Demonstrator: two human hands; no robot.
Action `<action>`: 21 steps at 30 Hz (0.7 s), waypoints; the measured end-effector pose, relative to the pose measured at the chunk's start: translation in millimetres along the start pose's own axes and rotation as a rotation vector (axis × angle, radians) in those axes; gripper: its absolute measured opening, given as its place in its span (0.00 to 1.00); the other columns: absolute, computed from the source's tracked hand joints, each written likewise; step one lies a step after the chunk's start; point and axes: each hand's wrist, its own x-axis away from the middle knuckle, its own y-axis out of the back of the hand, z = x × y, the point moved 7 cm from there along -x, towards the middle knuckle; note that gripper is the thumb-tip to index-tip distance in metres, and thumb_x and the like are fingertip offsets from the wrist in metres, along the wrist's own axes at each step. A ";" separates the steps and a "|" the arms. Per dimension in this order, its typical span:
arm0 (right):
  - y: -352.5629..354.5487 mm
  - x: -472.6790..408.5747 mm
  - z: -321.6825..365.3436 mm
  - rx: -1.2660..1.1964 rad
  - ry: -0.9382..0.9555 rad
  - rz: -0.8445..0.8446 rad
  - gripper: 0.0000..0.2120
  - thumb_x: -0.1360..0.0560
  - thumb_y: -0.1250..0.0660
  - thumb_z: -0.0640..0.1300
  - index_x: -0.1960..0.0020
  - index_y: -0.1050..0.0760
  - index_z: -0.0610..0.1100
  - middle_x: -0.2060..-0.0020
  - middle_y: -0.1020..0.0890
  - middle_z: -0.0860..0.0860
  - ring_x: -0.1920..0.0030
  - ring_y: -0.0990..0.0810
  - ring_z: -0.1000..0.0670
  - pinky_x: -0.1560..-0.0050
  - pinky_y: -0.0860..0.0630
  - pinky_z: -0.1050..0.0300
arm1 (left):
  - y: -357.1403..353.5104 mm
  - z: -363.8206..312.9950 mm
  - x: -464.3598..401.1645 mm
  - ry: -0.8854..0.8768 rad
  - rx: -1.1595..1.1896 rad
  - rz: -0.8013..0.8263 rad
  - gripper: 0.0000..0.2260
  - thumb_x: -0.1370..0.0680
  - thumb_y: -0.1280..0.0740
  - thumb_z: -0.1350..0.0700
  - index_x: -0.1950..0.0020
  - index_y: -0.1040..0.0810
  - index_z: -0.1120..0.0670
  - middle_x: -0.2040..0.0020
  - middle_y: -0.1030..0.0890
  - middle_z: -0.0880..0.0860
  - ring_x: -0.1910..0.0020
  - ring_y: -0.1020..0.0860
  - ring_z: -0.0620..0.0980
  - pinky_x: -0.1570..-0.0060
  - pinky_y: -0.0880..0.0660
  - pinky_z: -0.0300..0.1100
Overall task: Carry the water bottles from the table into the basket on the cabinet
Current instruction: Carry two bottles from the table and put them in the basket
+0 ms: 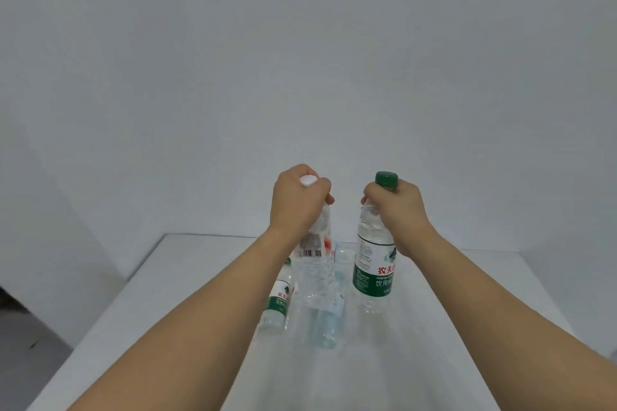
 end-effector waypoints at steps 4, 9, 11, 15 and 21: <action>-32.1 16.7 67.3 -0.018 0.102 0.073 0.07 0.37 0.32 0.43 0.64 0.21 0.39 0.72 0.19 0.50 0.71 0.24 0.51 0.64 0.26 0.56 | 57.4 -55.8 2.8 -0.051 -0.039 -0.115 0.03 0.34 0.36 0.57 0.67 0.25 0.56 0.71 0.16 0.52 0.64 0.16 0.55 0.60 0.20 0.52; -66.3 44.9 111.7 -0.008 0.177 0.126 0.09 0.37 0.33 0.45 0.65 0.21 0.39 0.71 0.19 0.50 0.69 0.23 0.48 0.61 0.25 0.54 | 126.5 -89.4 21.7 -0.083 -0.078 -0.236 0.03 0.34 0.37 0.56 0.66 0.26 0.54 0.71 0.16 0.50 0.65 0.17 0.51 0.60 0.20 0.50; -85.6 56.5 123.4 -0.022 0.188 0.159 0.09 0.37 0.33 0.46 0.65 0.21 0.39 0.70 0.18 0.49 0.68 0.23 0.49 0.61 0.25 0.54 | 156.8 -99.4 29.5 -0.092 -0.096 -0.277 0.03 0.34 0.37 0.56 0.66 0.26 0.54 0.71 0.16 0.50 0.67 0.19 0.49 0.62 0.21 0.48; -140.3 78.8 148.7 -0.051 0.229 0.271 0.10 0.38 0.33 0.46 0.65 0.21 0.39 0.72 0.19 0.51 0.69 0.23 0.49 0.63 0.25 0.54 | 223.9 -114.7 45.1 -0.125 -0.123 -0.409 0.02 0.33 0.37 0.55 0.64 0.28 0.53 0.71 0.16 0.50 0.66 0.18 0.48 0.64 0.22 0.45; -245.6 126.2 166.4 -0.088 0.242 0.512 0.11 0.35 0.33 0.44 0.61 0.22 0.35 0.72 0.19 0.50 0.72 0.23 0.52 0.65 0.25 0.56 | 327.0 -108.1 85.3 -0.101 -0.212 -0.653 0.03 0.30 0.37 0.53 0.58 0.27 0.51 0.71 0.16 0.48 0.70 0.20 0.40 0.68 0.25 0.41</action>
